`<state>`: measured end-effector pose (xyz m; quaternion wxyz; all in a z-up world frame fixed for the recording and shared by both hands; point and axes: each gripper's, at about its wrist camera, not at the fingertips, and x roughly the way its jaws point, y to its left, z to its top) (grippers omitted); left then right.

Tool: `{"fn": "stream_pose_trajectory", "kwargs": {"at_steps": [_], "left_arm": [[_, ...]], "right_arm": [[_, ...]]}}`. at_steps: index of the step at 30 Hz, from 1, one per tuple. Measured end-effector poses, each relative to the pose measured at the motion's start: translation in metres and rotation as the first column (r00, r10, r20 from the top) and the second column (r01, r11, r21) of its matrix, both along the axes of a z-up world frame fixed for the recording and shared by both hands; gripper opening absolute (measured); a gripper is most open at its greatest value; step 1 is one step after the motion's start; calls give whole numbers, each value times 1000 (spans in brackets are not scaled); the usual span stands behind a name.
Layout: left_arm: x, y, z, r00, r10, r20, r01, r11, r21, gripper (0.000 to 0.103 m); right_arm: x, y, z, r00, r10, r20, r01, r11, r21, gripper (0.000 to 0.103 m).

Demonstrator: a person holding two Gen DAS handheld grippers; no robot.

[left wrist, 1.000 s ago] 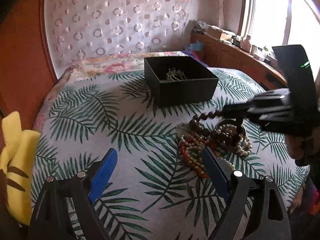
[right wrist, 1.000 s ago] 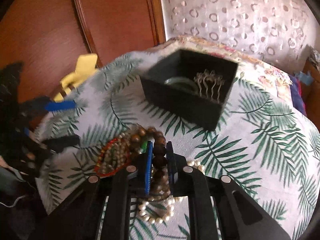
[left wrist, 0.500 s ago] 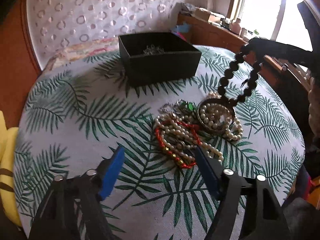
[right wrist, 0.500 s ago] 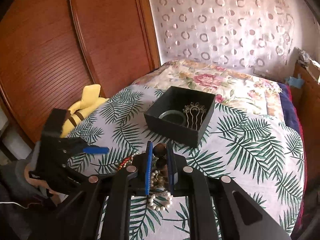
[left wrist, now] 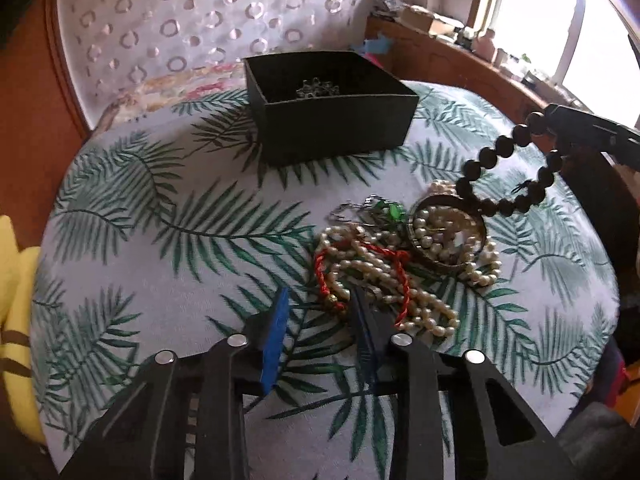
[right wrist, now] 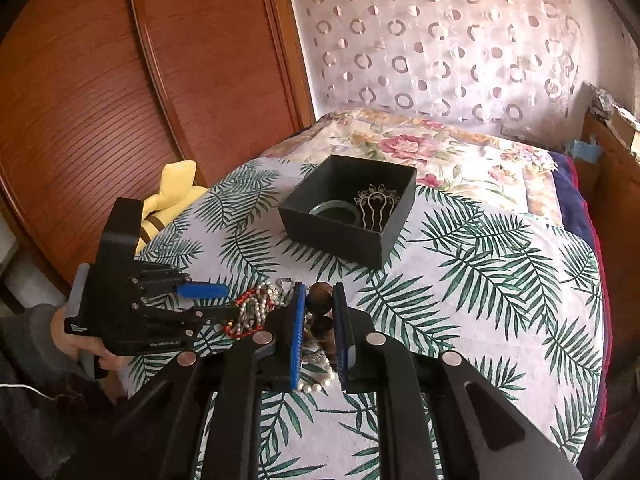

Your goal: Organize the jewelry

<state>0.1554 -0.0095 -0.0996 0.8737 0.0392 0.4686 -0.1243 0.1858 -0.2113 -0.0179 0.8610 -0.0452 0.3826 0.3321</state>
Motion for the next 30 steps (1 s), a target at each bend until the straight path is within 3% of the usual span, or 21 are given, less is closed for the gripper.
{"fn": "stream_pose_trajectory", "kwargs": {"at_steps": [4,12,14,20,30], "left_arm": [[0,2,1,1000,15,-3,-15,1000,20,16],[4,-2,-4,1000,29,8,-29,997,65,17],[6,-2,-3,1000,11,2,-11,999,43,6],[4,5,9,1000,0,21,1,1000,-24,6],[2,4,66,990,-24,140,42,991,-125,6]], "right_arm": [[0,0,0,1000,0,-1,0,1000,1,15],[0,6,-3,1000,16,0,-16,1000,-7,15],[0,5,-5,1000,13,-4,-13,1000,-6,15],[2,2,-9,1000,-1,-14,1,1000,-9,15],[2,-1,-7,1000,-9,-1,9,1000,-2,15]]}}
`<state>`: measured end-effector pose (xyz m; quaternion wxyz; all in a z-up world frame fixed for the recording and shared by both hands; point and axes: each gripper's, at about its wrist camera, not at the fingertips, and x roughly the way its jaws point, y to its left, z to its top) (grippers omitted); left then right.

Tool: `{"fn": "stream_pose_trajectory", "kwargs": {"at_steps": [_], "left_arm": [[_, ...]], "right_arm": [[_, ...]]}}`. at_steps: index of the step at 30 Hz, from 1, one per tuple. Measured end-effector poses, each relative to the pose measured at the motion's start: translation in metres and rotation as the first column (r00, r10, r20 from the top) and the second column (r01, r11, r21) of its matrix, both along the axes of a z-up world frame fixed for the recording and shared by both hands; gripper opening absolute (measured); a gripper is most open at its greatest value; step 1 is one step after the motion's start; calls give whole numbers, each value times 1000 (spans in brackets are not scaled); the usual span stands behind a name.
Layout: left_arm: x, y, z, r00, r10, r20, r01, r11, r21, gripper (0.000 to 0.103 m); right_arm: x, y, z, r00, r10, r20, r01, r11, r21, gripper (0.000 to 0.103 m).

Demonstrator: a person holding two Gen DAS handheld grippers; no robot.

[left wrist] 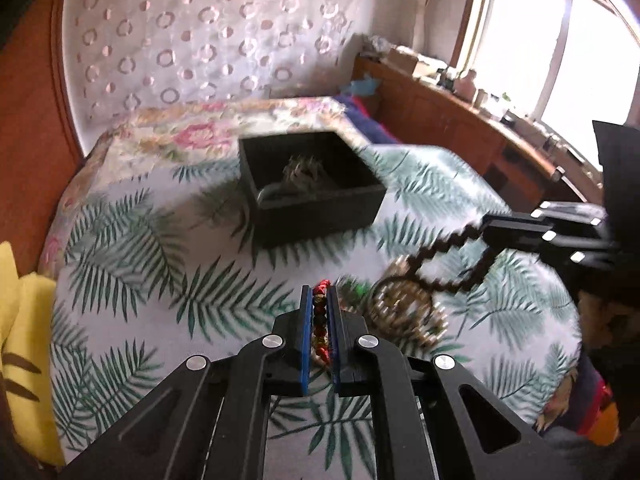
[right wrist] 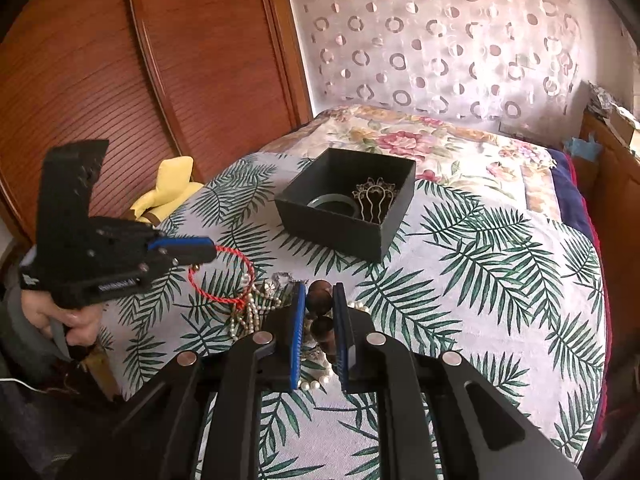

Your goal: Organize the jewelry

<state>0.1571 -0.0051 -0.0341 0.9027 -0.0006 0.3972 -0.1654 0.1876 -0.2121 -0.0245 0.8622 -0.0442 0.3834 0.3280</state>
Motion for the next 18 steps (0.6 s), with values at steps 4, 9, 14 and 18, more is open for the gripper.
{"fn": "stream_pose_trajectory", "kwargs": {"at_steps": [4,9,14,18], "left_arm": [[3,-3,16,999,-12,35,13,1000,-19,6],[9,-7,26,998,-12,69,12,1000,-3,6],[19,-9,27,997,-8,83,8,1000,9,6],[30,-9,26,996,-4,87,3,1000,12,6]], "right_arm": [[-1,1,8,1000,7,17,-7,1000,10,15],[-2,7,24,998,25,56,-26,1000,17,15],[2,12,43,993,45,108,-48,999,25,15],[9,17,59,987,55,149,-60,998,27,15]]}}
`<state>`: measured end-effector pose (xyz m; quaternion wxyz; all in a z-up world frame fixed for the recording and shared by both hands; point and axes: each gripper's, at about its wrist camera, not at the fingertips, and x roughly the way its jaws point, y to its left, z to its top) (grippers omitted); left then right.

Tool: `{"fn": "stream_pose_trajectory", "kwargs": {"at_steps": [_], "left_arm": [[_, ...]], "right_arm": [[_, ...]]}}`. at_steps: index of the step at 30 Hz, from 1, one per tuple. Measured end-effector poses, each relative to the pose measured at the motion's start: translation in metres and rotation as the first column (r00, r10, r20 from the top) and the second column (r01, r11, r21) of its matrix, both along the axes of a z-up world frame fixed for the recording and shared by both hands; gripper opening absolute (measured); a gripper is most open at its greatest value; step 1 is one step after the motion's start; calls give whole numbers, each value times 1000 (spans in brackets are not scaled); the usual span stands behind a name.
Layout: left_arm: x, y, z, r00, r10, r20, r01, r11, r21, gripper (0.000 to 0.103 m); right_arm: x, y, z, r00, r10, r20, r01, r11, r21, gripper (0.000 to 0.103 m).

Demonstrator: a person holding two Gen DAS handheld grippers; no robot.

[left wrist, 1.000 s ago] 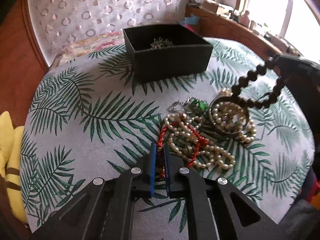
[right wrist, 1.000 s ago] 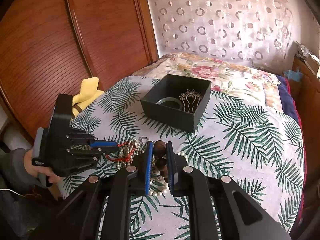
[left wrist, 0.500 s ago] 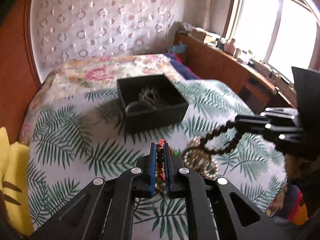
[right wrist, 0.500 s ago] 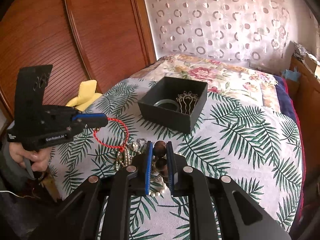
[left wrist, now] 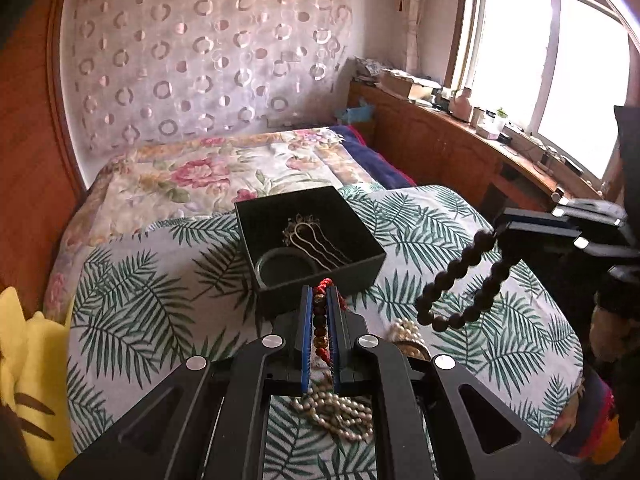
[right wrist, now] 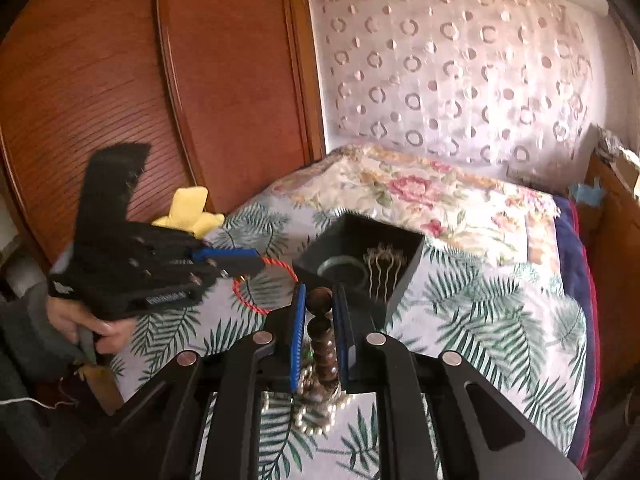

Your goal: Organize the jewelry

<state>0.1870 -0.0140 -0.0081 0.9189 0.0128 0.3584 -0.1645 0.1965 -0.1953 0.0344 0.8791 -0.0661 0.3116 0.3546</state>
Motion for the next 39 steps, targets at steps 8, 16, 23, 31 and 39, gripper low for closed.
{"fn": "stream_pose_trajectory", "kwargs": {"at_steps": [8,16,23,31,39], "left_arm": [[23,7,0,1000,19,2,-19,1000,-8,6],[45,18,4,999,41,4,-41,999,-26,6],[68,20,1,999,51,-3,-51,998,-37,6],[97,13,-12,999,44,-26,-45,998,-41,6],[117,6,-31,997,49,-67,-51,998,-31,6]], "right_arm": [[24,12,32,996,14,83,-14,1000,-2,15],[64,25,30,996,7,85,-6,1000,-8,15],[97,37,-23,999,10,-34,-12,998,-57,15],[118,39,-65,991,-19,-136,11,998,-59,15],[127,41,-71,988,-23,-152,17,999,-37,16]]}}
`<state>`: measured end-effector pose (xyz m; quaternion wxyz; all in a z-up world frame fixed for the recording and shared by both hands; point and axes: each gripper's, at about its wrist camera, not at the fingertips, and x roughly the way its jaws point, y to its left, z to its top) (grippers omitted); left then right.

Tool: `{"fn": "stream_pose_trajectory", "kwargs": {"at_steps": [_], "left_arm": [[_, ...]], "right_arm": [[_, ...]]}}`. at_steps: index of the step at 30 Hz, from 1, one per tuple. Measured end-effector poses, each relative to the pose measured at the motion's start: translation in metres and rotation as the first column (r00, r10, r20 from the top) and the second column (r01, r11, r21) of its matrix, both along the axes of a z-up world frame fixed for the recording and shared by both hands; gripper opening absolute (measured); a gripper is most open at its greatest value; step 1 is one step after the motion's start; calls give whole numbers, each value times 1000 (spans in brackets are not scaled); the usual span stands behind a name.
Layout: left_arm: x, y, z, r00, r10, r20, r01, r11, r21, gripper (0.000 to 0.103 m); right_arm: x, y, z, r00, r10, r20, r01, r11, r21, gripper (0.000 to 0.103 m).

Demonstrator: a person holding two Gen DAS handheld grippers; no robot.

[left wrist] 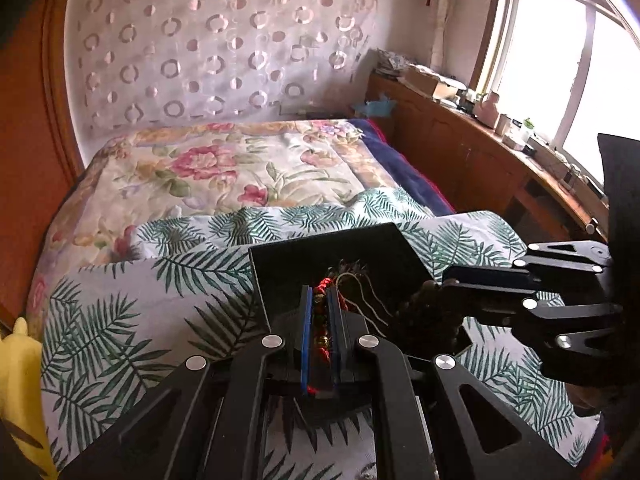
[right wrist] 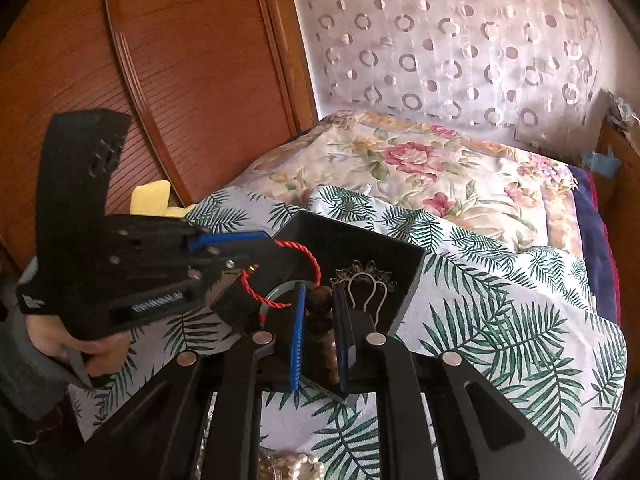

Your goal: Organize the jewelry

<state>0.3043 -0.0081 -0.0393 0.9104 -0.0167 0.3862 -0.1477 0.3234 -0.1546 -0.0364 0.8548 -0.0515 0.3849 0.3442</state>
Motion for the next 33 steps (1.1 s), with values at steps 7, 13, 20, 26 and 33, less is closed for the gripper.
{"fn": "stream_pose_trajectory", "kwargs": {"at_steps": [7,13,20,26,33], "left_arm": [[5,-2,-3,1000,2,-4,-2,1000,4,6],[7,2,-4,1000,14,-10,-14,1000,5,17],[-17,6,5,1000,13,22,-14,1000,7,42],[-53,9,7,999,3,35,-3,1000,24,54],[-86,18,-4,1000,10,13,-11,999,33,55]], "right_arm": [[-1,-5,1,1000,-19,8,19,1000,4,34],[-19,-21,-4,999,-48,6,48,999,6,34],[-58,-35,-20,998,-57,-4,57,998,-39,34],[-90,-41,-38,998,-51,-31,48,996,-74,34],[-107,-37,-56,995,-44,-84,38,996,-78,34]]}}
